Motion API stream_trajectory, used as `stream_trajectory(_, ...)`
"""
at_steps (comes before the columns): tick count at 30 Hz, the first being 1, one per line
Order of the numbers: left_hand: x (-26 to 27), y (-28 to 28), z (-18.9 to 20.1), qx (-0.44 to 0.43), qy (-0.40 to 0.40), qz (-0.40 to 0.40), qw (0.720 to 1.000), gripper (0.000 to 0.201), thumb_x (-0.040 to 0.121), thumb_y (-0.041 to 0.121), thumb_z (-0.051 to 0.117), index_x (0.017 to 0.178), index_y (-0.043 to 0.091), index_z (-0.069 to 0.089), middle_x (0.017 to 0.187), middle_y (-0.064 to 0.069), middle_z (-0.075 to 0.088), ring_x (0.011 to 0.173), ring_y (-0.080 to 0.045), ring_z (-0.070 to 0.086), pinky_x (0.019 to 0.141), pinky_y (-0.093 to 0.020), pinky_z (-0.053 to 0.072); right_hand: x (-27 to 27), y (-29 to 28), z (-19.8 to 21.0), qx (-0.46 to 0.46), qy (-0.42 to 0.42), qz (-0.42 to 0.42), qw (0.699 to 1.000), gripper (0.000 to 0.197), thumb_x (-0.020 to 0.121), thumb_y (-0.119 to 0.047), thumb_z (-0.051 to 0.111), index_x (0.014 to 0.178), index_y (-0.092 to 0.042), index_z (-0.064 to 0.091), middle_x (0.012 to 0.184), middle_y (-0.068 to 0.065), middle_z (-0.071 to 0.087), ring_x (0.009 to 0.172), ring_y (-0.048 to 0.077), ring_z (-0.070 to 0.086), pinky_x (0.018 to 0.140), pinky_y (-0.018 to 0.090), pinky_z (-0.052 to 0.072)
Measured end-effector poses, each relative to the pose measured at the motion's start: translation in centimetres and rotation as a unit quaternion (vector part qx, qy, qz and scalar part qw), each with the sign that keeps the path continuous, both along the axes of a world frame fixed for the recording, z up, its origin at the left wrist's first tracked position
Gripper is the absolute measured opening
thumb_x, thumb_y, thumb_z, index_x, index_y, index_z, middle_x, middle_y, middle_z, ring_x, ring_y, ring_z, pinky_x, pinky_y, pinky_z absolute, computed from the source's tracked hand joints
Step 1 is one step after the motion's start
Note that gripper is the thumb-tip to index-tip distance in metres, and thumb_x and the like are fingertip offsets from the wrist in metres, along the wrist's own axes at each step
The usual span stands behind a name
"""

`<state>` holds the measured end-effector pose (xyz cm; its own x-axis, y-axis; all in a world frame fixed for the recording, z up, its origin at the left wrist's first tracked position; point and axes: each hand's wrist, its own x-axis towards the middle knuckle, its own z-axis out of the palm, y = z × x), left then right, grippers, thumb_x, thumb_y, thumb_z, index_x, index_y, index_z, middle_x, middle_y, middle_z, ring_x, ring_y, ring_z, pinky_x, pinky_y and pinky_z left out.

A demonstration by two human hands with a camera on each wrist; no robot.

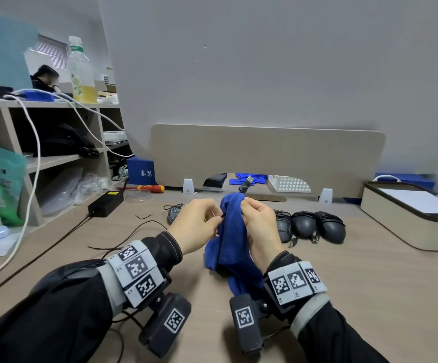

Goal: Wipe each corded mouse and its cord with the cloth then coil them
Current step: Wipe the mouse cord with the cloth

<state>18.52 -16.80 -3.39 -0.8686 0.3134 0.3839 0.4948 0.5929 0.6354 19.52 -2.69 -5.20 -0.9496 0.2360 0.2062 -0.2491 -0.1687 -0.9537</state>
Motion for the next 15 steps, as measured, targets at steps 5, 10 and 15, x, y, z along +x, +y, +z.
stream_trajectory(5, -0.7, -0.6, -0.7, -0.095, 0.109, 0.02, 0.989, 0.013, 0.093, 0.007, 0.055, 0.087, 0.019, 0.059, 0.076, 0.006, 0.063, 0.072, -0.021, 0.056, 0.068, -0.033, 0.046, -0.2, 0.0, -0.2, -0.025, 0.008, 0.011, 1.0, 0.023, 0.095, -0.008, 0.049, 0.086, 0.003, 0.068, 0.079, 0.007, 0.07, 0.072, 0.021, 0.062, 0.068, 0.032, 0.052)
stream_trajectory(10, -1.6, -0.6, -0.6, -0.226, 0.165, 0.091, 0.956, 0.018, 0.095, 0.013, 0.051, 0.101, 0.026, 0.061, 0.1, 0.008, 0.065, 0.095, -0.023, 0.058, 0.076, -0.035, 0.041, -0.3, 0.1, -0.7, 0.06, 0.003, -0.009, 0.998, 0.032, 0.098, -0.007, 0.046, 0.094, -0.01, 0.078, 0.098, 0.007, 0.077, 0.082, 0.009, 0.064, 0.074, 0.024, 0.051)
stream_trajectory(15, -2.2, 0.9, 0.3, 0.078, -0.011, 0.059, 0.995, 0.023, 0.092, 0.008, 0.053, 0.084, 0.023, 0.068, 0.086, 0.005, 0.072, 0.08, -0.012, 0.064, 0.069, -0.023, 0.05, -0.6, 0.1, -0.7, 0.089, -0.006, -0.021, 0.996, 0.03, 0.095, -0.001, 0.045, 0.093, 0.0, 0.075, 0.097, 0.008, 0.077, 0.079, 0.01, 0.058, 0.072, 0.026, 0.047)
